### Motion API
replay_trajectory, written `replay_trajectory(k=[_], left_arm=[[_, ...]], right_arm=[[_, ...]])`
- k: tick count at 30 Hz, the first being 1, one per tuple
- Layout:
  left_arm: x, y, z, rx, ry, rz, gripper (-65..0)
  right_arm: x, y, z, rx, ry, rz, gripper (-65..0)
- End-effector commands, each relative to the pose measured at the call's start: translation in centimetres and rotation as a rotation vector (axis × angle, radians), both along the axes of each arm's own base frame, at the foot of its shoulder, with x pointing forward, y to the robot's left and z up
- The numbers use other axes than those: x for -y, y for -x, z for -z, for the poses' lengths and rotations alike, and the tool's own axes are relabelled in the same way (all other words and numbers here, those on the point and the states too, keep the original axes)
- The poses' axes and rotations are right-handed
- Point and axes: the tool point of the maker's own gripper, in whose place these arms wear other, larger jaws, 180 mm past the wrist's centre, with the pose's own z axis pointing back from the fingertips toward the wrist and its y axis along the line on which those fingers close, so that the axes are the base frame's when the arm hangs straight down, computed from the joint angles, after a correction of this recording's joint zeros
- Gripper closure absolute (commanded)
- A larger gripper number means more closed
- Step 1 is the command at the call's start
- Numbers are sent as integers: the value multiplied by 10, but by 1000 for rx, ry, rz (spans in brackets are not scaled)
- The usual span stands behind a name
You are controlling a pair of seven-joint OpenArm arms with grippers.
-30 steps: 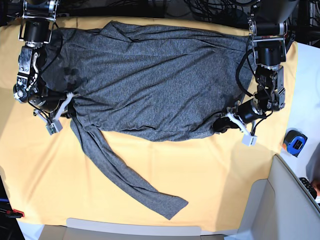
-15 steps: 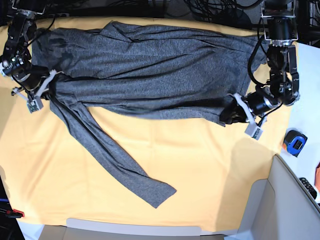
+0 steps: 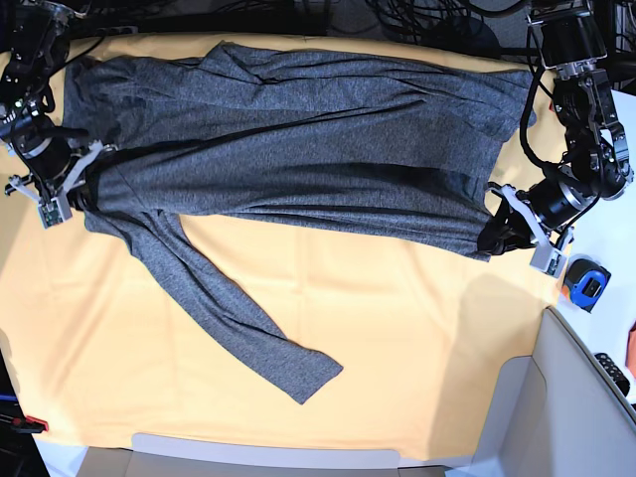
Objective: Fold the T-shirt properly
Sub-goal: 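Lift the gripped hem and fold it over toward the collar with both grippers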
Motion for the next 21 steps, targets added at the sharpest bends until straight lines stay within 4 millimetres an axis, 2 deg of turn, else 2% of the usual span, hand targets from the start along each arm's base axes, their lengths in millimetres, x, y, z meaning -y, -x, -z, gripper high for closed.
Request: replay_trajectory(k=[1,7,10,15,18,21], left_arm=[[-5,-17,-31,95,2,-8,0],[-6,-30,-49,150,8,-12,0],[-6,-39,-63,187,6,-12,0],[-7,-39,-62,185,5,-13,0],[-30,-39,-73,218,11,-85,0],[-42,-38,-78,229,9,-118,0]], right_arm=[[1,-11,-20,68,8,-9,0],[-14,-34,-37,150,-42,-8,0],[-17,-35,-37,155,-55,-7,0],[-17,-33,-35,148,-56,-5,0],[-15,-33,-35,149,-54,1,0],[-18,-33,-45,175,-39,-10,0]])
